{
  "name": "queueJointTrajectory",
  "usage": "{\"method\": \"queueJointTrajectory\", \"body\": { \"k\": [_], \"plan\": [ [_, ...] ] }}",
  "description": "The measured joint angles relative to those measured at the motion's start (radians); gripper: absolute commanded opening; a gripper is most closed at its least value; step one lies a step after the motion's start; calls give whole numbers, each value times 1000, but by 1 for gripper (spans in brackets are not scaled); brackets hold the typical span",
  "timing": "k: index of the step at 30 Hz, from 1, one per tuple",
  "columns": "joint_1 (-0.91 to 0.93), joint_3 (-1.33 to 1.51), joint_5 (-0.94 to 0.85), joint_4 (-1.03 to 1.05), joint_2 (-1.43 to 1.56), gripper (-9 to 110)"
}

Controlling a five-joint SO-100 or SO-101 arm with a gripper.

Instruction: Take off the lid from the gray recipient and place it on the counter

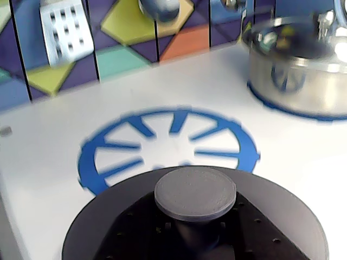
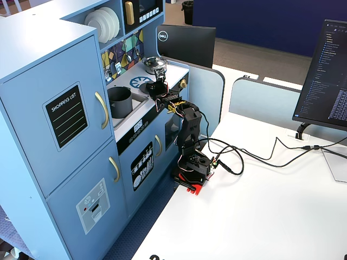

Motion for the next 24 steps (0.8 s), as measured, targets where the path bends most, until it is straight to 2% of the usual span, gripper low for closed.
{"method": "queueJointTrajectory", "body": {
  "k": [7, 11, 14, 24],
  "plan": [
    [0, 31, -14, -57, -26, 1],
    [0, 35, -38, -63, -28, 33],
    [5, 44, -46, -64, -25, 44],
    [15, 49, -48, -64, -17, 45]
  ]
}}
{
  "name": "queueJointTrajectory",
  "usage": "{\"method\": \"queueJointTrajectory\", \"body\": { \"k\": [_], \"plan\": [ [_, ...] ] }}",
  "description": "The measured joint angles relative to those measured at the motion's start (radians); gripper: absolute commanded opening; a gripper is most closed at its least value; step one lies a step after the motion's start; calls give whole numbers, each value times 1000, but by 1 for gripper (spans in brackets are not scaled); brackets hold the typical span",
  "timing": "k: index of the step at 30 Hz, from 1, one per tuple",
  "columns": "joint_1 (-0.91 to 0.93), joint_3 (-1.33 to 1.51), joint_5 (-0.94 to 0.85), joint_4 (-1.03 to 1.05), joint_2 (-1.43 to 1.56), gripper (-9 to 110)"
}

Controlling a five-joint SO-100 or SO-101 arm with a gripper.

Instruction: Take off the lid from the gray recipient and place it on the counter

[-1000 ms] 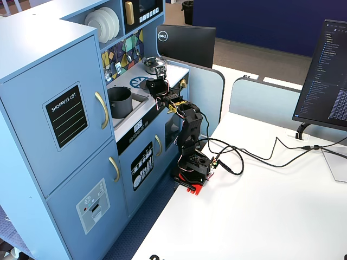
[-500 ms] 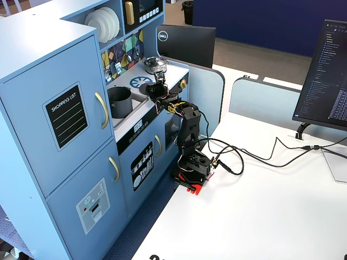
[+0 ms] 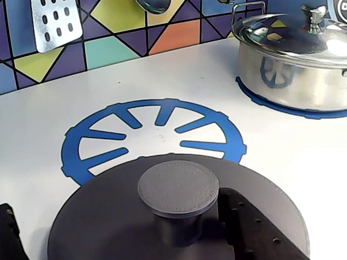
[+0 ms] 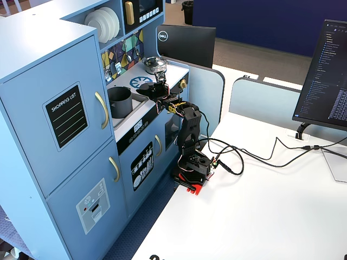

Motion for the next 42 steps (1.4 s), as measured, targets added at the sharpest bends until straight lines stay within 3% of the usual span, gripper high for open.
{"method": "queueJointTrajectory", "body": {
  "k": [10, 19, 25, 31, 33, 37, 42],
  "plan": [
    [29, 25, 18, 26, 78, 45],
    [29, 110, 23, 199, 353, 42],
    [23, 118, 55, 486, 683, 35],
    [-121, -11, 124, 1035, 953, 15],
    [-192, -29, 107, 1241, 991, 1],
    [-334, 11, 9, 1520, 1042, 0],
    [-483, 233, 46, 1612, 1121, 0]
  ]
}}
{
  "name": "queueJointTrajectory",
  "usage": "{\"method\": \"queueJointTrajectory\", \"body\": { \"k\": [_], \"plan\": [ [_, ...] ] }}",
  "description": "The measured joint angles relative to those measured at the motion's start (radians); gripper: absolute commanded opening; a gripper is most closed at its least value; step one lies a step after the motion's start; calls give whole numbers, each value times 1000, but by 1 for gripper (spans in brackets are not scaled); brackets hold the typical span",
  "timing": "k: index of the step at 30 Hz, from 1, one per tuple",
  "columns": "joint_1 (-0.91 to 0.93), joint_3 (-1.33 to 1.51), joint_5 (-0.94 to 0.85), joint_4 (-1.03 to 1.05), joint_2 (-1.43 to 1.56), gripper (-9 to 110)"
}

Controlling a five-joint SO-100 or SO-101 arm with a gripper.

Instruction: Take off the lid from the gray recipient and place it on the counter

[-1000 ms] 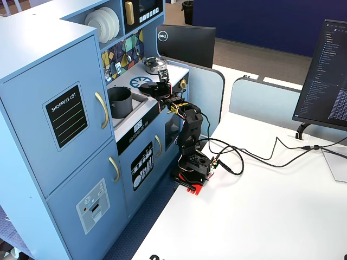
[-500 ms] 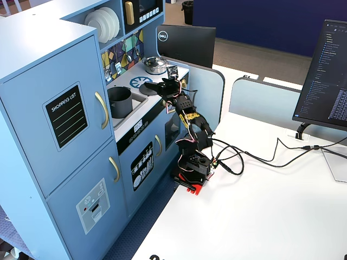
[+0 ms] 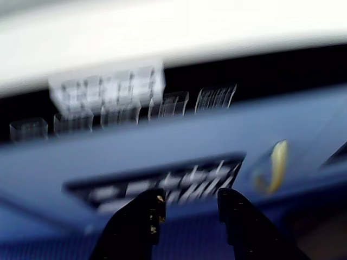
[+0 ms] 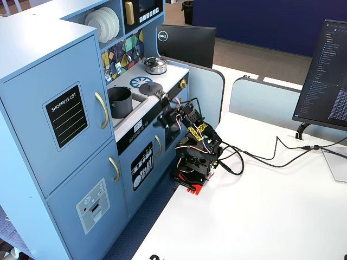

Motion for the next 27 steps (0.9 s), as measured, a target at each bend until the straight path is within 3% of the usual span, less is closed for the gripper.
{"method": "queueJointTrajectory", "body": {
  "k": [12, 19, 27],
  "plan": [
    [-161, 580, 172, -149, 202, 0],
    [-140, 658, 147, 40, 253, 2],
    [-109, 658, 152, 58, 262, 4]
  ]
}}
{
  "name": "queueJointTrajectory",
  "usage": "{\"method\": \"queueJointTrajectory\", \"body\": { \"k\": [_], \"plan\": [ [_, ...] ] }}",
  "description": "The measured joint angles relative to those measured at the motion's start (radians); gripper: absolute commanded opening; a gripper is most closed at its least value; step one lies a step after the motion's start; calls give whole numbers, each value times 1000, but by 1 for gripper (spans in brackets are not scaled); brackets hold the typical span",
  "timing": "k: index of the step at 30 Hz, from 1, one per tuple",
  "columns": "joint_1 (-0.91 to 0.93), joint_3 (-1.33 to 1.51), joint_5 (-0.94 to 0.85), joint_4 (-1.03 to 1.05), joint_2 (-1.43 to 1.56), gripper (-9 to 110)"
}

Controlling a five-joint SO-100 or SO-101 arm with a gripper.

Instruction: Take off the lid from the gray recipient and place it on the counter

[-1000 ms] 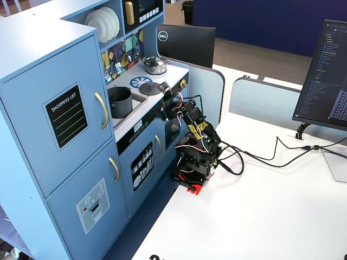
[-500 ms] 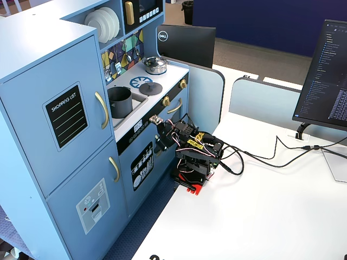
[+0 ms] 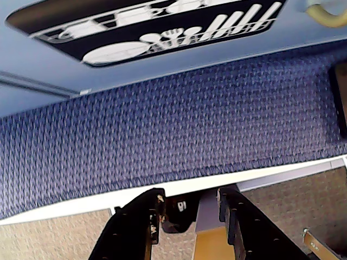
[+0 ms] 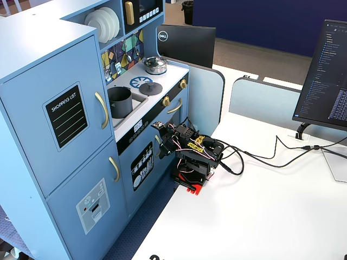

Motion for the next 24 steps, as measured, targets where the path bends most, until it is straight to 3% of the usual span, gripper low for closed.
{"method": "queueJointTrajectory", "body": {
  "k": [24],
  "plan": [
    [26, 2, -84, 9, 0, 7]
  ]
}}
